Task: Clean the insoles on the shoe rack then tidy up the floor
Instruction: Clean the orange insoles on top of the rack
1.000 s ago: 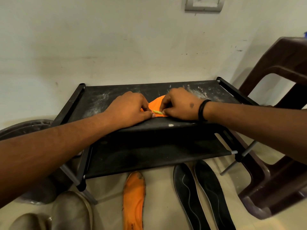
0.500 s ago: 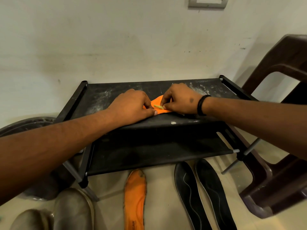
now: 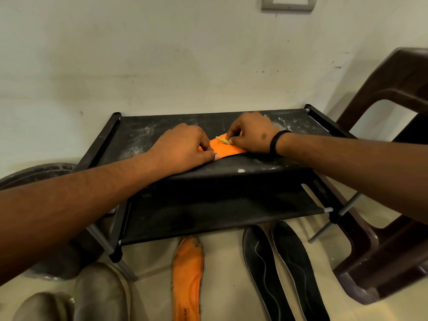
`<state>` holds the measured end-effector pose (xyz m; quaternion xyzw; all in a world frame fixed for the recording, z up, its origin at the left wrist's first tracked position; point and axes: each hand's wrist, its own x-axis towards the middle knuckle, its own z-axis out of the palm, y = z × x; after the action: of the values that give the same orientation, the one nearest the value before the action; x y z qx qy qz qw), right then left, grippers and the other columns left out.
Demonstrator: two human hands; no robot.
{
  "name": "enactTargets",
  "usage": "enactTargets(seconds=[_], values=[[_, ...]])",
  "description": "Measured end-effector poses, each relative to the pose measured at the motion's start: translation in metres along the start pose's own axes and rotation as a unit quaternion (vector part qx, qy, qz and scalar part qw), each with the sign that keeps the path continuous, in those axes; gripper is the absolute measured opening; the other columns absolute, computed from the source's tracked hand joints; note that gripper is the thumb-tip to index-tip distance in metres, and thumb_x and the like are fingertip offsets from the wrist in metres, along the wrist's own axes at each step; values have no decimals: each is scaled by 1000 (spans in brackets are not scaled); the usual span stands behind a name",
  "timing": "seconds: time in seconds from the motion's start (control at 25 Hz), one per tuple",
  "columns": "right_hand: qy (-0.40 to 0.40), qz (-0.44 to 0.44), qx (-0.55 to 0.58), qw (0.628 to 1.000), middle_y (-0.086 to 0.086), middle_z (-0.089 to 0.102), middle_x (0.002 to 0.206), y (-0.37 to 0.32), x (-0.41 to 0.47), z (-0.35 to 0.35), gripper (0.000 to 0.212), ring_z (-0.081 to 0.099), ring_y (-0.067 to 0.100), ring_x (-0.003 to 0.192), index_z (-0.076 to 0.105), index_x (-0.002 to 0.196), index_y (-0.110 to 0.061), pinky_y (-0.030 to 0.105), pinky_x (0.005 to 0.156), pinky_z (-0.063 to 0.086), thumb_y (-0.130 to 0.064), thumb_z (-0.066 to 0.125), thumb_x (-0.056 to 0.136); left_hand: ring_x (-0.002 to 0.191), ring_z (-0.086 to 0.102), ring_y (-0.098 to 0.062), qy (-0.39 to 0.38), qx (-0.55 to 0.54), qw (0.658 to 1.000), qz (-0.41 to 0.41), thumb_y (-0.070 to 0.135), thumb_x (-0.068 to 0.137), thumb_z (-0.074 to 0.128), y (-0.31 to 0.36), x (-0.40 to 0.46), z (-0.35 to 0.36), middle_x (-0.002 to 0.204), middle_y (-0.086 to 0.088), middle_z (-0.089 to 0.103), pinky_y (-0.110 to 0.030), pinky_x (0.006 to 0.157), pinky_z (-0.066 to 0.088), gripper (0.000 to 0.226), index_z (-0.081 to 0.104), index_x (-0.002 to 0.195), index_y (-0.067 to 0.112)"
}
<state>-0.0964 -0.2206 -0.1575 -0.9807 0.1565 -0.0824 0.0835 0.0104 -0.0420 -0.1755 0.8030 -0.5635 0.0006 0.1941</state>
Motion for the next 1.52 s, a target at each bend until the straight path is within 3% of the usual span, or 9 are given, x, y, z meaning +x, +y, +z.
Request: enactTargets(seconds=[0.12,0.28,0.4,0.56,0.8,0.96,1.16,1.36,1.52], values=[[34,77,5,996,-3,73,104,2,10,1,19,62,23,103,77,96,-25,52,99,44,-18,61,88,104,63,-11,3,3,1000,4,49,88,68,-1,0,1,118,11,70,-44,90,53,26,82,95,28],[15,20,74,997,-4,73,97,-23,-1,10,15,65,19,96,76,89,-23,49,96,48,-18,63,85,100,64,-16,3,5,1000,2,63,79,60,-5,-1,3,114,7,71,-46,84,54,41,81,92,30],[25,10,-29,999,-4,71,102,-20,2,8,15,61,22,103,72,96,-26,47,97,40,-24,59,89,98,65,-14,6,-1,1000,-4,62,79,61,-2,0,2,112,9,72,-45,84,55,40,81,92,30],[55,122,-66,989,3,70,101,-6,17,5,16,60,28,99,70,98,-22,46,93,35,-20,57,89,101,65,-10,7,-9,1000,-2,49,87,70,-2,-1,1,114,12,72,-44,87,55,25,81,93,28],[-7,9,-13,1000,-5,71,102,-31,2,8,16,60,21,102,73,96,-25,47,93,37,-21,61,88,90,66,-14,13,7,1000,-6,65,74,56,-3,1,3,103,11,73,-44,79,55,43,80,87,32],[20,121,-50,991,1,70,101,-12,12,-2,16,59,27,98,72,96,-22,48,93,35,-21,59,87,99,66,-13,8,-4,1000,-9,55,84,69,-2,-1,1,112,12,73,-44,86,55,28,81,90,30],[-28,-3,25,999,-4,72,103,-29,-11,5,17,63,20,100,75,97,-24,51,98,44,-22,61,88,93,66,-12,9,5,1000,-6,66,74,57,-2,-1,2,106,12,73,-43,81,56,44,81,89,32],[-3,70,-63,996,-4,70,109,-8,-9,-8,15,59,25,108,72,98,-27,51,98,37,-27,59,90,99,65,-11,5,-3,1000,-12,57,83,68,-2,1,2,112,12,73,-43,86,55,30,81,91,31],[-30,-33,-1,999,-5,72,94,-29,-20,0,17,63,20,94,75,93,-23,45,93,47,-21,61,85,91,66,-12,7,5,1000,-12,64,74,58,-4,0,3,105,12,73,-43,80,56,40,80,86,33]])
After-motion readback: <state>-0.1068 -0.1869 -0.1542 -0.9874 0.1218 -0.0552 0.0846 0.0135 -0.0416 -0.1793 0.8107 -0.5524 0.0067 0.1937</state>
